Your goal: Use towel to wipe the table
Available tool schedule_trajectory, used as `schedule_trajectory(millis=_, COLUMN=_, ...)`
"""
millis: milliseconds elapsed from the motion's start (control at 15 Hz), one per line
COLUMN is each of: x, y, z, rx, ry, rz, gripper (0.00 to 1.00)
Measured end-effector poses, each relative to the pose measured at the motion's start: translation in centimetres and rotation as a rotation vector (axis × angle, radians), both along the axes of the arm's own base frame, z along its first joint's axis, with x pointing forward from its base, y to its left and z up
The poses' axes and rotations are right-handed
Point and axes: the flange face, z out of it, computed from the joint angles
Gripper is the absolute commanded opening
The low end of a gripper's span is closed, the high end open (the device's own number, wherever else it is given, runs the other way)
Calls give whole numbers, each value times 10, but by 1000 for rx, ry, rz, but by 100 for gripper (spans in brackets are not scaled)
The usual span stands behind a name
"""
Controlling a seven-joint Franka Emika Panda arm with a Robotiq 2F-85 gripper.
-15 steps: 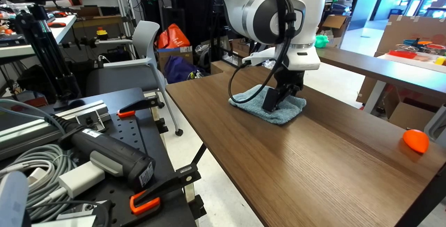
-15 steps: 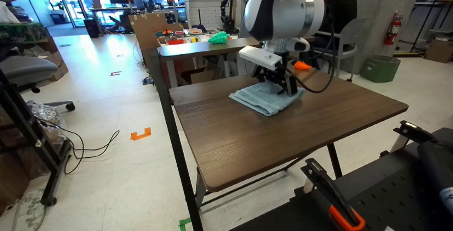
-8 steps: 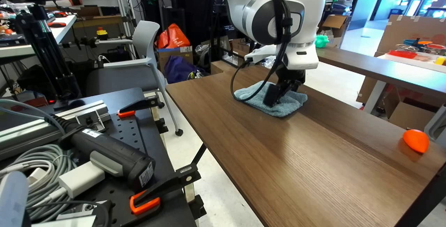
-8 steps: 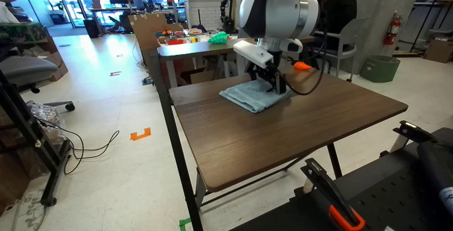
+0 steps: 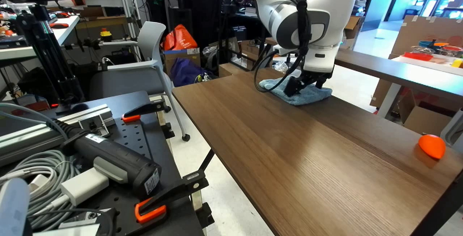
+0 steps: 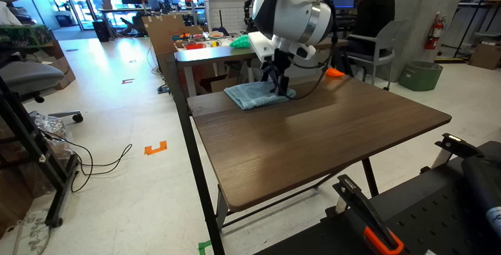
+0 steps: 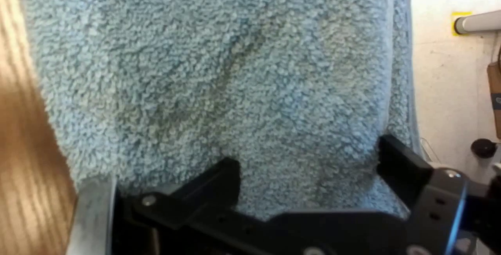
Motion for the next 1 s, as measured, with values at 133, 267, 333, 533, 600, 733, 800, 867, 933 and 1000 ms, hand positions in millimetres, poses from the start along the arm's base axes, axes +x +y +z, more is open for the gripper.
schedule_trajectory(millis=133, x=9, y=1, z=-4, rx=20, ry=-7, rz=-56, gripper=100)
schedule_trajectory(millis=267, x=14, y=2, z=-5, rx=39, ry=-1, rz=-93, gripper=100)
schedule_trajectory(millis=333, x=16, y=3, z=-5, rx=47, ry=7, rz=-107, gripper=100)
schedule_trajectory(millis=533, x=18, y=3, z=-5, rx=69, ry=45, rz=-121, gripper=100)
schedule_trajectory(millis=600, x=17, y=3, z=-5, rx=77, ry=63, rz=-118, gripper=100)
schedule_trajectory(millis=733, x=15, y=3, z=-6, rx=92, ry=93, rz=-105, gripper=100)
schedule_trajectory(millis=800, x=14, y=4, z=-7, rx=99, ry=106, rz=-95, gripper=100)
schedule_trajectory(millis=867, x=13, y=4, z=-7, rx=104, ry=114, rz=-81, gripper=100)
schedule_trajectory(millis=933, x=12, y=4, z=-6, rx=108, ry=120, rz=-66, gripper=100)
schedule_trajectory(millis=1000, x=11, y=6, z=-5, rx=107, ry=127, rz=-46, gripper=100)
